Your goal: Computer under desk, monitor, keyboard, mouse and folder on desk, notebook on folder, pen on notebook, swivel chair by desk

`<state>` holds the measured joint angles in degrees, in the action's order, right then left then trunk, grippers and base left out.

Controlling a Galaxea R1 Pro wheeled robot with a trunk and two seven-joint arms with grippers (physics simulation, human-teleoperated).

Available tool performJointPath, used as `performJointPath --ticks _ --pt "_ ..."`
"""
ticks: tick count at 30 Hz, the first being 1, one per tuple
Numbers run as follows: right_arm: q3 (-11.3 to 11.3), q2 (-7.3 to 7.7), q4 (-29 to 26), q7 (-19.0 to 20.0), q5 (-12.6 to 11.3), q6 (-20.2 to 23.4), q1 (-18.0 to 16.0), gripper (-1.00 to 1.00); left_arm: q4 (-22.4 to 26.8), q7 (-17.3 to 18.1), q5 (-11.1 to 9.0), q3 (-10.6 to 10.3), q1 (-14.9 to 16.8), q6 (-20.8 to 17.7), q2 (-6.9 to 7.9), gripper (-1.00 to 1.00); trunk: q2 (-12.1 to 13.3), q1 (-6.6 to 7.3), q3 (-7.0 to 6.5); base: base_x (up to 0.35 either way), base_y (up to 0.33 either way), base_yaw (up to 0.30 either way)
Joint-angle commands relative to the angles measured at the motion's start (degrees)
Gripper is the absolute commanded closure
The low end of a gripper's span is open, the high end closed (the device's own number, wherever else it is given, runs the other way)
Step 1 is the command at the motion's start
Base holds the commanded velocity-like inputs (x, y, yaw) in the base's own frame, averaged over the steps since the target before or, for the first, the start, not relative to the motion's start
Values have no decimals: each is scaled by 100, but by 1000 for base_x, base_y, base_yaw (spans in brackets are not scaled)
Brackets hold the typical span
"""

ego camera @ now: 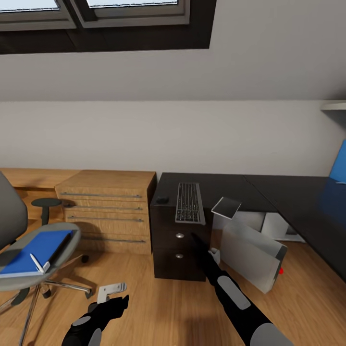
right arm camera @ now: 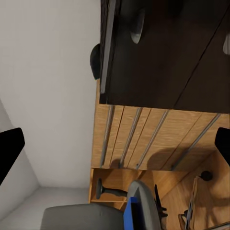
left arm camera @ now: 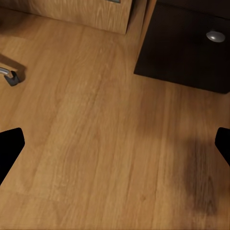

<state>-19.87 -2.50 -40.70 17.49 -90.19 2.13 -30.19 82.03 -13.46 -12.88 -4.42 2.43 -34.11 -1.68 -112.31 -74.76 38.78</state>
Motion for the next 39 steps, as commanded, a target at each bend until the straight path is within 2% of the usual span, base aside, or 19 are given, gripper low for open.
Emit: performJointPath --ticks 1,3,9,12,21,28,39 --pt "-7 2 -6 13 -60 16 -5 -100 6 -51 -62 -6 3 -20 1 -100 -44 -22 24 0 0 0" --pt "-9 -2 -24 -5 -60 11 -5 -100 6 -51 -61 -6 3 -20 1 -100 -125 -66 60 0 0 0" --pt "-27 -13 -38 -21 -53 8 -5 -100 -8 -45 -58 -8 4 -29 1 -100 -125 -66 60 0 0 0" --pt "-42 -26 -42 -25 -51 7 -5 -100 -180 -31 -47 -13 4 -25 8 -100 -125 -66 60 53 0 0" --pt "-63 -32 -32 -27 179 -34 -5 -100 -309 -22 -36 -23 3 -28 15 -100 -125 -66 60 161 0 0" --pt "-65 -32 -13 -23 194 -212 -5 -100 -310 -17 -39 -24 4 -31 18 -100 -125 -66 60 220 0 0" --pt "-61 -32 -8 -26 195 -239 -5 -100 -310 -8 -40 -24 4 -33 23 -100 -125 -66 60 64 0 0"
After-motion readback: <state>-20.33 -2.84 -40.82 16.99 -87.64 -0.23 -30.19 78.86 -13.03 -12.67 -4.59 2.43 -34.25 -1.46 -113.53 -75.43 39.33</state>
